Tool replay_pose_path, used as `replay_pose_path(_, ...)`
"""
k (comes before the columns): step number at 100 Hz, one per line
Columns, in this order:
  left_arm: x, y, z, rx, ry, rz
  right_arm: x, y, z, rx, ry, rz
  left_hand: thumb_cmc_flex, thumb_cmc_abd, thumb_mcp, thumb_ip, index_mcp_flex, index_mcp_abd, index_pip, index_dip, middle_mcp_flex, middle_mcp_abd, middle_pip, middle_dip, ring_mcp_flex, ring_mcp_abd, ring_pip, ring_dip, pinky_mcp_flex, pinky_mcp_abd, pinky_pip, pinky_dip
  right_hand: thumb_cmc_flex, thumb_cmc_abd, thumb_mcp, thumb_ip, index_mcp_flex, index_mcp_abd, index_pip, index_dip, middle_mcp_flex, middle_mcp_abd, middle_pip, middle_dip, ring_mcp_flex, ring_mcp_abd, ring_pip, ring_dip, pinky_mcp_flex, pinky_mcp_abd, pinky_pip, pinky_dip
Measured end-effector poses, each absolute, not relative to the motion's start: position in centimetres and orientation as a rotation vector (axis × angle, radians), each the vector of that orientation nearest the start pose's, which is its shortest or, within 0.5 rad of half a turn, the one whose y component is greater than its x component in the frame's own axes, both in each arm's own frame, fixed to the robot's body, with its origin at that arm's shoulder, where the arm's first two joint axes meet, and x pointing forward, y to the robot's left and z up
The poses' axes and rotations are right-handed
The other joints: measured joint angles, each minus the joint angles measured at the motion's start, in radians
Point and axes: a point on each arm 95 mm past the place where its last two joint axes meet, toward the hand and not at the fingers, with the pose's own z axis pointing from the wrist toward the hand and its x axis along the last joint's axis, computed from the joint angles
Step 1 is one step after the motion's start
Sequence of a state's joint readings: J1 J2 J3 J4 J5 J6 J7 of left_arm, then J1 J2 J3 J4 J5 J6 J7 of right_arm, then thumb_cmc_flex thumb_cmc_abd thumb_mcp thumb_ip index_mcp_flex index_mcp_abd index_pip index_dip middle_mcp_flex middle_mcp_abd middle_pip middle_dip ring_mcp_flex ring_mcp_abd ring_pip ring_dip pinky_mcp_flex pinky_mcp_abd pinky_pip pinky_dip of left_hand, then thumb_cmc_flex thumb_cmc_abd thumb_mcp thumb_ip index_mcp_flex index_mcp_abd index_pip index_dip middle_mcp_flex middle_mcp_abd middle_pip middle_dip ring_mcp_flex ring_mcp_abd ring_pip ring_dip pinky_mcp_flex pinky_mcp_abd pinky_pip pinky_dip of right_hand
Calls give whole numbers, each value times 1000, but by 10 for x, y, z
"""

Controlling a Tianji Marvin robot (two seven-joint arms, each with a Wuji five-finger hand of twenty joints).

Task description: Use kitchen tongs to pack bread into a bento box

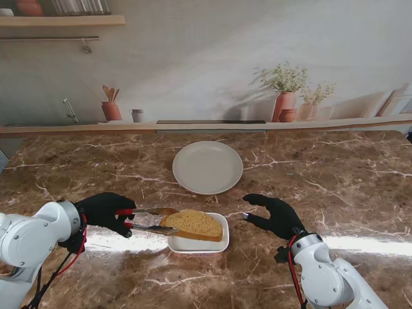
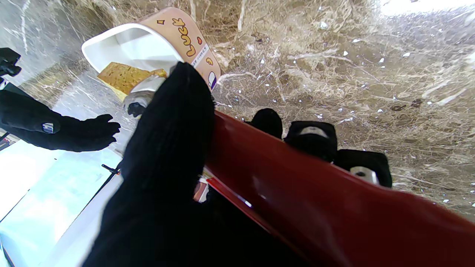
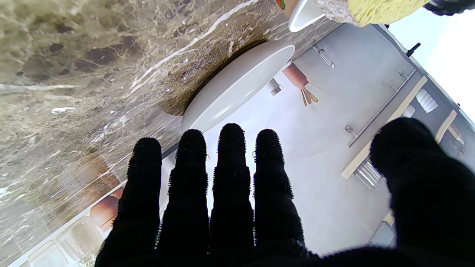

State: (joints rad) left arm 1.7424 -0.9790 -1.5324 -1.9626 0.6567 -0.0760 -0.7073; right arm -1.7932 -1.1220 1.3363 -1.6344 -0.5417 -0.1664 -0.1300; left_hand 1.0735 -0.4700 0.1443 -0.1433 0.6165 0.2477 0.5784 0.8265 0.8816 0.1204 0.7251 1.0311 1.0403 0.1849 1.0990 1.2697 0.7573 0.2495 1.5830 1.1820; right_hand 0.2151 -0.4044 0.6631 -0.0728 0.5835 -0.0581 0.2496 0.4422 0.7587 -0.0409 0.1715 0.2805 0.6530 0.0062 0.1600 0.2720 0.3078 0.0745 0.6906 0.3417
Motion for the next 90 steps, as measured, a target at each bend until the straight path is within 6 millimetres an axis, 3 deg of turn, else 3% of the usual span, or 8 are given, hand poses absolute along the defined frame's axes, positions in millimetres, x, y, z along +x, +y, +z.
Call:
replay_pose_path(5, 354, 48, -257, -1567, 1901, -1372, 342, -26, -360, -2173, -1494, -2382, 1, 0, -10, 0, -23, 0, 62, -107, 0, -3, -12, 0, 0, 0, 0, 0, -1, -1, 0, 0, 0, 0, 0, 0, 0, 0, 0, 0, 0, 0, 0, 0, 0, 0, 0, 0, 0, 0, 0, 0)
replay_pose_path(13, 354, 48, -256, -1568, 1904, -1370, 342, -26, -360, -2173, -1494, -2382, 11, 0, -31, 0, -23, 0, 63, -366, 0, -7, -60, 0, 0, 0, 0, 2, -4, -1, 0, 0, 0, 0, 0, 0, 0, 0, 0, 0, 0, 0, 0, 0, 0, 0, 0, 0, 0, 0, 0, 0)
replay_pose_path(23, 354, 47, -256, -1578, 1912, -1370, 342, -26, -360, -2174, -1493, -2384, 11, 0, -31, 0, -21, 0, -3, -510, 9, -7, -126, -2, -1, 0, 0, 2, -9, -1, 0, 0, 0, 0, 0, 0, 0, 0, 0, 0, 0, 0, 0, 0, 0, 0, 0, 0, 0, 0, 0, 0)
replay_pose_path(48, 355, 48, -255, -1580, 1923, -1362, 342, -27, -361, -2177, -1490, -2384, 10, 0, -29, 0, 15, -12, -201, -572, 29, -7, -262, -28, -4, 0, 0, 4, -14, -1, 0, 4, 0, 0, 0, 0, 0, 0, 0, 0, 0, 0, 0, 0, 0, 0, 0, 0, 0, 0, 0, 0)
replay_pose_path(67, 355, 49, -255, -1581, 1921, -1366, 342, -27, -361, -2179, -1488, -2382, -68, -25, 108, -3, 31, -20, -309, -607, 31, -4, -296, -92, -4, 0, 0, 5, -14, -7, 0, 4, 0, 0, 0, 0, 0, 0, 0, 0, 0, 0, 0, 0, 0, 0, 0, 0, 0, 0, 0, 0)
replay_pose_path(78, 355, 49, -255, -1578, 1918, -1371, 342, -27, -361, -2181, -1486, -2382, -148, -95, 267, -7, 56, -31, -337, -631, 42, -6, -305, -114, -4, 0, -3, 5, -14, -8, -3, 4, 2, 0, 0, 0, 0, 0, 0, 0, 0, 0, 0, 0, 0, 0, 0, 0, 0, 0, 0, 0)
replay_pose_path(90, 355, 49, -255, -1567, 1925, -1375, 342, -27, -362, -2183, -1483, -2384, -171, -126, 335, -14, 63, -44, -346, -634, 53, -10, -306, -116, -3, 0, -15, 5, -14, -8, -6, 4, 13, 1, 0, 0, 0, 0, 0, 0, 0, 0, 0, 0, 0, 0, 0, 0, 0, 0, 0, 0)
